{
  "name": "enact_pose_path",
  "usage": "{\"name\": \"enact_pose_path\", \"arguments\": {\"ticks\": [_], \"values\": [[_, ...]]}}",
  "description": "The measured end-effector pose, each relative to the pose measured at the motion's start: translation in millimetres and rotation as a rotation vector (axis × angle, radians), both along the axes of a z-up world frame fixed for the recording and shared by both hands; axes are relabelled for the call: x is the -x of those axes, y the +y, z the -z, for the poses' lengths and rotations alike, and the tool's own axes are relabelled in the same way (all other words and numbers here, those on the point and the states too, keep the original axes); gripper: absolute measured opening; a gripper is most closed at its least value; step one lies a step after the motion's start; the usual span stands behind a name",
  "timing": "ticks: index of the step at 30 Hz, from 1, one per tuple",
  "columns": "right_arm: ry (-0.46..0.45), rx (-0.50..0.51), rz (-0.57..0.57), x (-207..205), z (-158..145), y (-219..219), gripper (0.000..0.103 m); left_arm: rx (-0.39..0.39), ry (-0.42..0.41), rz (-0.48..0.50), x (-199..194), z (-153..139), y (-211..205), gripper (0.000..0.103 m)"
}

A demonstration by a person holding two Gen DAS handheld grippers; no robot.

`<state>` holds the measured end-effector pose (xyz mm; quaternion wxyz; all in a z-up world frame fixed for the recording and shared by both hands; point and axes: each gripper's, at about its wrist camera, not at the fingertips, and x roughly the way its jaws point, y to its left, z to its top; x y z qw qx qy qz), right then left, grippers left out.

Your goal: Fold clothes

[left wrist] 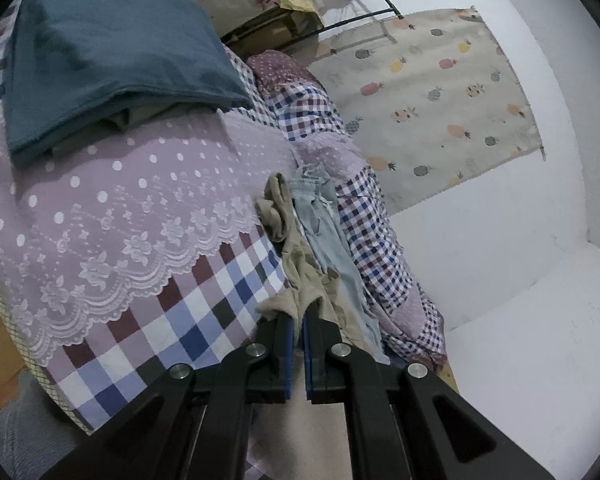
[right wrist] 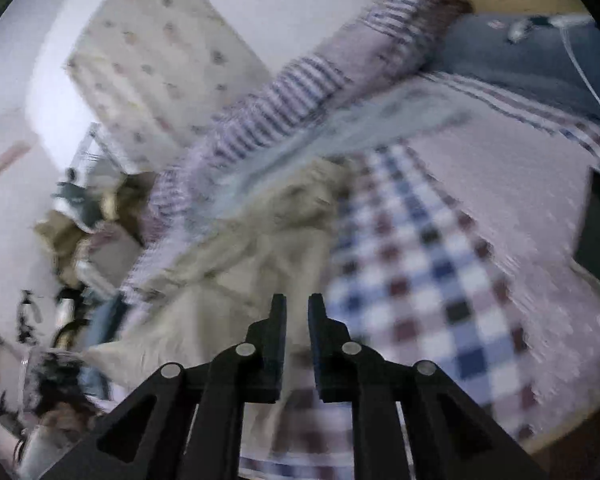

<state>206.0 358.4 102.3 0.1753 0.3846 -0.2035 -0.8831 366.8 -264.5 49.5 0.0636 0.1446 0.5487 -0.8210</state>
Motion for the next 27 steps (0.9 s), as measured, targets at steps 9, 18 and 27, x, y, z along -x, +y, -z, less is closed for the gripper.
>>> {"name": "enact_pose_path", "arguments": {"ticks": [9,18,27], "values": [[-0.097,-0.189,-0.274,-23.6,34.9,-52.6,0.048,0.061,-0.065,-0.010,2.0,-0.3,2.7,0.002],[-0.142,-0.403,-0.569,-53.4,82.8,-137.0,0.046,0.123,-0.101,0.010,6.5,-4.0,9.2,0.002],[-0.019,-0.085,-0.526,-15.8,37.0,-116.1,0.004,0.144,-0.093,0.014,8.5,-5.7,7.7,0.002]]}}
